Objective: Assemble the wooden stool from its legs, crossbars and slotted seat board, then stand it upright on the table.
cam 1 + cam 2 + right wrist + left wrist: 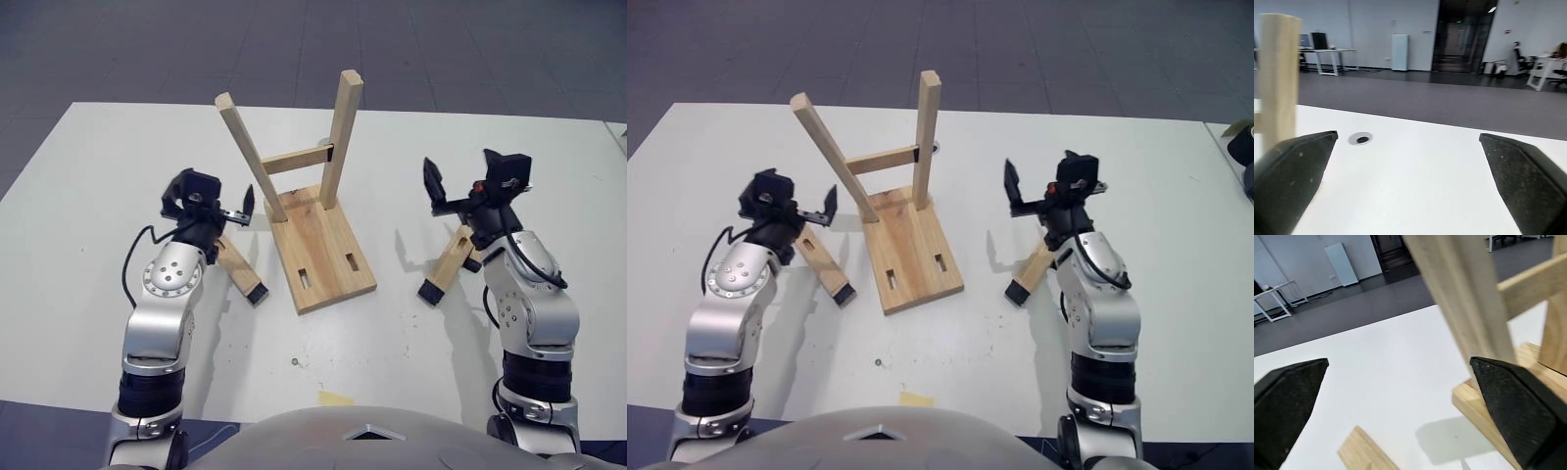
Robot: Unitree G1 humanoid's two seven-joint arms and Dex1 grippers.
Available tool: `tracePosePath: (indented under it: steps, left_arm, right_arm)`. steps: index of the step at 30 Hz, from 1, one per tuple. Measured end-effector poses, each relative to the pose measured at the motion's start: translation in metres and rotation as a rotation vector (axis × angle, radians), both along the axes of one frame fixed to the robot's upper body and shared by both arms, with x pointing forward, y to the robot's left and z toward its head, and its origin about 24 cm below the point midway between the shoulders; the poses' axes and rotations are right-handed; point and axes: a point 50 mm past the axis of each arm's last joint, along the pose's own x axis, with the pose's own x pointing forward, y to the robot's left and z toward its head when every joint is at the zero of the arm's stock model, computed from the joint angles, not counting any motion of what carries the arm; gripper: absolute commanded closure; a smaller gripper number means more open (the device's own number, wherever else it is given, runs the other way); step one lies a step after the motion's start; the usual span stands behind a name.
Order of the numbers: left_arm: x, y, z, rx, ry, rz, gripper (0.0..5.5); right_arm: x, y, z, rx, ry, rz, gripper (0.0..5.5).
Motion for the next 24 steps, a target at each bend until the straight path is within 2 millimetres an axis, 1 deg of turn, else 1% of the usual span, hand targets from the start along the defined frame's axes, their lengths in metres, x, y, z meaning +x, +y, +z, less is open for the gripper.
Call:
tracePosePath:
  steps: [1,2,3,4,5,7,9,13,15,17,20,22,24]
  left_arm:
    - [0.004,0.008,0.011,0.002,-0.056,0.038,0.11]
    - [0.006,0.013,0.017,0.005,-0.090,0.060,0.11]
    - [0.009,0.022,0.030,0.009,-0.164,0.104,0.11]
    - [0.009,0.029,0.038,0.019,-0.207,0.135,0.11]
    - [0.009,0.036,0.041,0.025,-0.230,0.164,0.11]
    - [0.007,0.053,0.044,0.040,-0.257,0.251,0.11]
    - [0.002,0.063,0.044,0.043,-0.275,0.312,0.11]
    - [-0.008,0.082,0.041,0.034,-0.280,0.419,0.11]
    - [-0.011,0.083,0.037,0.024,-0.273,0.437,0.11]
    - [-0.013,0.076,0.030,0.003,-0.253,0.422,0.11]
    - [-0.015,0.074,0.025,0.000,-0.237,0.416,0.11]
    - [-0.019,0.071,0.020,-0.011,-0.226,0.417,0.11]
    - [-0.023,0.070,0.015,-0.020,-0.209,0.426,0.11]
  right_arm:
    - [-0.004,-0.006,-0.004,-0.033,0.002,-0.060,0.10]
    - [-0.007,-0.009,-0.008,-0.050,0.011,-0.094,0.10]
    - [-0.016,-0.018,-0.018,-0.095,0.033,-0.178,0.10]
    - [-0.025,-0.023,-0.028,-0.120,0.067,-0.220,0.10]
    - [-0.032,-0.026,-0.036,-0.132,0.094,-0.247,0.10]
    - [-0.048,-0.030,-0.057,-0.145,0.174,-0.290,0.10]
    - [-0.054,-0.031,-0.069,-0.129,0.224,-0.296,0.10]
    - [-0.062,-0.032,-0.081,-0.105,0.305,-0.287,0.10]
    - [-0.062,-0.036,-0.083,-0.107,0.330,-0.288,0.10]
    - [-0.057,-0.041,-0.080,-0.112,0.335,-0.296,0.10]
    - [-0.052,-0.042,-0.076,-0.106,0.326,-0.288,0.10]
    - [-0.052,-0.041,-0.079,-0.108,0.369,-0.257,0.10]
    - [-0.048,-0.040,-0.078,-0.117,0.390,-0.225,0.10]
